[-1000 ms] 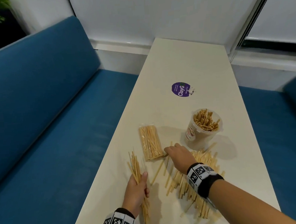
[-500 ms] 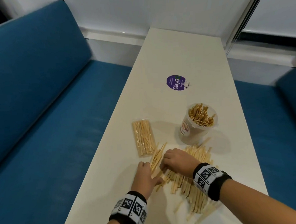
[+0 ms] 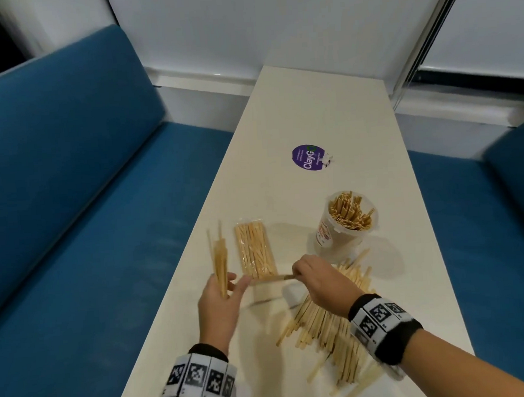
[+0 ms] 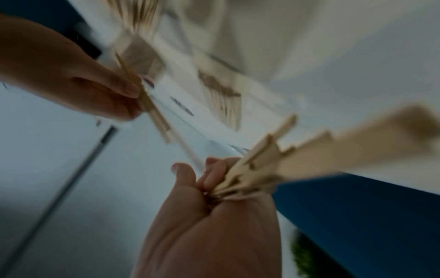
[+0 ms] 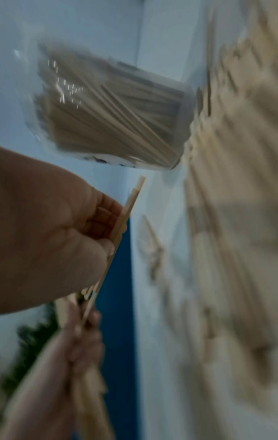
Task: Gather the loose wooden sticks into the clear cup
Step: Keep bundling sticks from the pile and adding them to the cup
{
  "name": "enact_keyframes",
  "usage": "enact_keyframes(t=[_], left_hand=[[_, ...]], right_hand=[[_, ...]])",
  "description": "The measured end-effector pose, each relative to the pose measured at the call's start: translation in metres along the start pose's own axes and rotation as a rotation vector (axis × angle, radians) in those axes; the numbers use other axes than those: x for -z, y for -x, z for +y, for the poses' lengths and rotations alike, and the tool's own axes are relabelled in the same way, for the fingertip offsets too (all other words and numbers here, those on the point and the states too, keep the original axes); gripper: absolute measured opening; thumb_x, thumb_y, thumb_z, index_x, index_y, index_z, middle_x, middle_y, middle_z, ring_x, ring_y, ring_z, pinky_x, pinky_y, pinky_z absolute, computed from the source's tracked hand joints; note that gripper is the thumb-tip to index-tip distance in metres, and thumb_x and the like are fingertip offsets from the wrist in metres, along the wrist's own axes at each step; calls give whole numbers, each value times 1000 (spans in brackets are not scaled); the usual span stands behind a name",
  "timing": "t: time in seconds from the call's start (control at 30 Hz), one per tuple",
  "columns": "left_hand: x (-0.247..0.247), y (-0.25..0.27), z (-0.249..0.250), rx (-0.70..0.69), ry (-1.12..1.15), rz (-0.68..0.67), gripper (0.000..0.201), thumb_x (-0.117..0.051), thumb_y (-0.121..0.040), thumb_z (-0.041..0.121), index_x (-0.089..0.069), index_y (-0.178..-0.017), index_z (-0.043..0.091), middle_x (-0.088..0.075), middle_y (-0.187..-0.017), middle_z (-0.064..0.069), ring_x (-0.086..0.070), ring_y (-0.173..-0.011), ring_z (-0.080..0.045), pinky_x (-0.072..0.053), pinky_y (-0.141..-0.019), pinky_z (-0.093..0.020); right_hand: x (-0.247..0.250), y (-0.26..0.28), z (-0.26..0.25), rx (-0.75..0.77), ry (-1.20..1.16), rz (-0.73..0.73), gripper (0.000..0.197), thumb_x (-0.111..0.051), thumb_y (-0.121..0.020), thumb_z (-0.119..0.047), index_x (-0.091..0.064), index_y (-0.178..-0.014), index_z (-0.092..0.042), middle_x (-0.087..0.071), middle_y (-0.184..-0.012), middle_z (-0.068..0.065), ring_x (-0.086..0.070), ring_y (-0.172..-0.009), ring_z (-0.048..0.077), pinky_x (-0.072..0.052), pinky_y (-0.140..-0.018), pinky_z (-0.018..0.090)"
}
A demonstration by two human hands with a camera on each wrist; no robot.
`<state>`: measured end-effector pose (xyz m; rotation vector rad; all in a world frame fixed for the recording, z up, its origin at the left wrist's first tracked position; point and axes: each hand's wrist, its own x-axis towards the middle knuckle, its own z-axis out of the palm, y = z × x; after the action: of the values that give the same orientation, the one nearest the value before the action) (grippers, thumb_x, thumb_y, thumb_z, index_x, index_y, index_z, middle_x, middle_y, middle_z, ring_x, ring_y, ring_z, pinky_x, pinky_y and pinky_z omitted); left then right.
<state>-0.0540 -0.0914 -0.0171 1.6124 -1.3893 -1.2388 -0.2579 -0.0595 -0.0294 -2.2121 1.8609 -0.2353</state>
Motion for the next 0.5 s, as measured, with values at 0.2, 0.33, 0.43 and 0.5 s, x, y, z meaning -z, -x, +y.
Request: enact_keyframes(t=[0.2, 0.33, 0.43, 0.5], left_hand=[[-7, 10, 23, 17, 178, -49, 29, -64, -82, 37, -56, -93, 11, -53, -72, 1, -49, -63, -12, -37, -57, -22], [-29, 24, 36, -32, 170, -188, 36, -61, -83, 41, -59, -106, 13, -68, -98, -1, -63, -92, -15, -48, -73, -22], [-38, 32, 44, 21, 220, -220, 56, -56, -85, 50, -51, -124, 11, -64, -118, -6, -62, -108, -21, -53, -91, -39], [-40, 36, 48, 36, 219, -202, 56, -49, -90, 49, -48, -126, 7, -62, -119, -8, -59, -112, -25, -52, -93, -41]], right_hand=[[30, 13, -44, -418, -729, 105, 11, -46, -96, -16, -50, -87, -19, -55, -86, 0, -59, -77, 14, -49, -68, 19], [38, 24, -75, -510, -1160, 112, 8, -54, -93, -13, -59, -88, -11, -62, -78, 4, -63, -65, 10, -54, -63, 20], [39, 33, -87, -532, -1252, 238, 10, -57, -90, -5, -65, -90, 0, -68, -75, 9, -66, -65, 15, -57, -64, 24], [41, 39, -90, -566, -1275, 328, 3, -63, -84, -4, -66, -85, -2, -70, -71, 9, -66, -66, 18, -58, -65, 29]])
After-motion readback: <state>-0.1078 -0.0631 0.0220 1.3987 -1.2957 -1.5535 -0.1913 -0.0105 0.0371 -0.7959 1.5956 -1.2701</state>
